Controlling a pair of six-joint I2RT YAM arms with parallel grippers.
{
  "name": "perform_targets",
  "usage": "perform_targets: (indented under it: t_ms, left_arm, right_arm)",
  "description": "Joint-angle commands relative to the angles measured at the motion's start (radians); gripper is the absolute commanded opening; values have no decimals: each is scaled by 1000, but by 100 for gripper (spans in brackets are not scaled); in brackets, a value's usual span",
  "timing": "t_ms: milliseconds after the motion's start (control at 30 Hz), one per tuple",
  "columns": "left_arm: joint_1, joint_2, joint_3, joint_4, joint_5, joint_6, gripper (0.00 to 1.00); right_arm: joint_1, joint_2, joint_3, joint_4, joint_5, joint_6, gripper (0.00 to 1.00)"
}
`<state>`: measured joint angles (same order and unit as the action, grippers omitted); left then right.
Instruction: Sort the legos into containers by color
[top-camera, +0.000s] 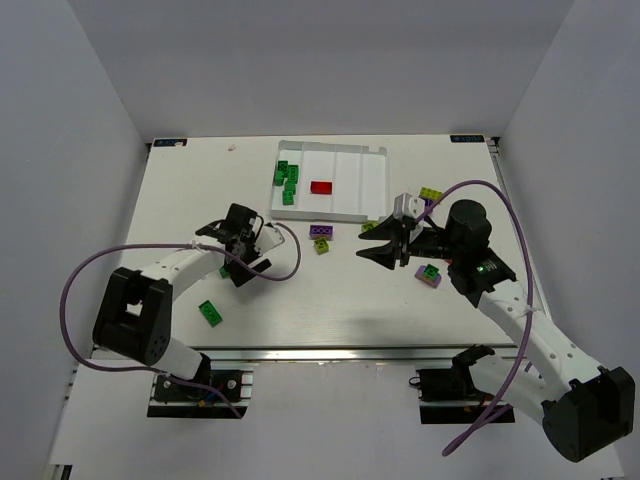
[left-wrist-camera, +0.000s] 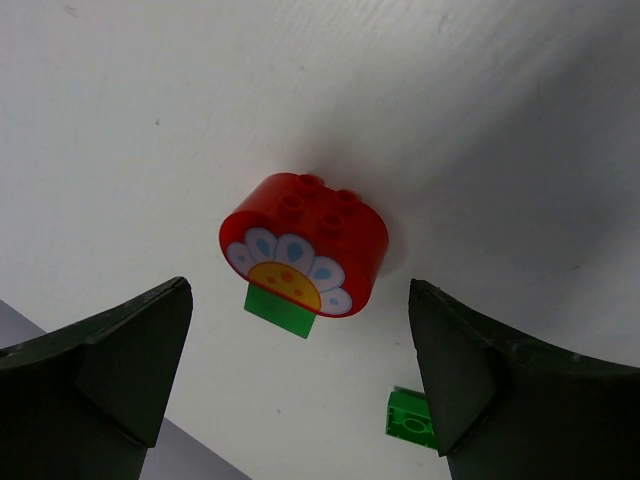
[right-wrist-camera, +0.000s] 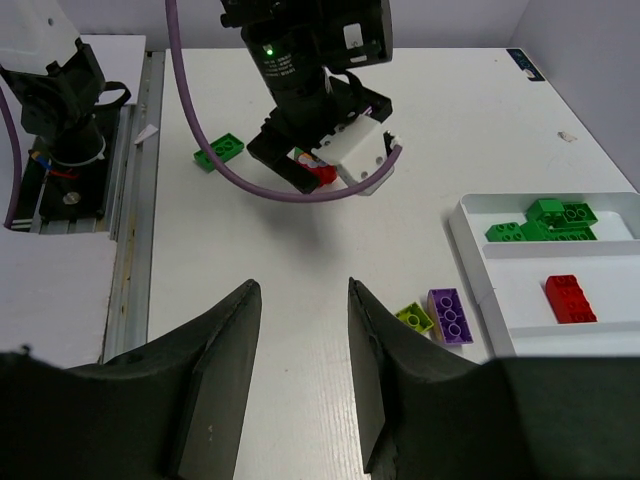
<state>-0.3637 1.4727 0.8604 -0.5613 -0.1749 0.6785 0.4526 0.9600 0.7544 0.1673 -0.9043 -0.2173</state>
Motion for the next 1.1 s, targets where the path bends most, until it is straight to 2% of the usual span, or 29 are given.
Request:
perform_targets:
  t_ms: [0,333,633,800,833,1033,1067]
  left_arm:
    - [-3,26,45,-40,-9,81,98]
    - [-3,150,100,3,3,104,98]
    - [2,182,101,-18,8,107,92]
    - [6,213,144,-72,43,87,77]
    - [8,225,149,-80,49,82,69]
    - [14,248,173,-126,94,58,61]
    - [14,250,175,-132,98,55,53]
  right_arm:
    - [-3,-9,-7,41,-5,-11,46]
    - [-3,2,-6,37,1,-22,46]
    - [-5,0,-6,35,2,-24,46]
    - [-5,-3,-6,35,2,-24,46]
    - [-5,-4,-6,35,2,-24,46]
    - [-5,-9,-4,35,-1,-24,46]
    - [-5,-9,-4,35,-1,-24,46]
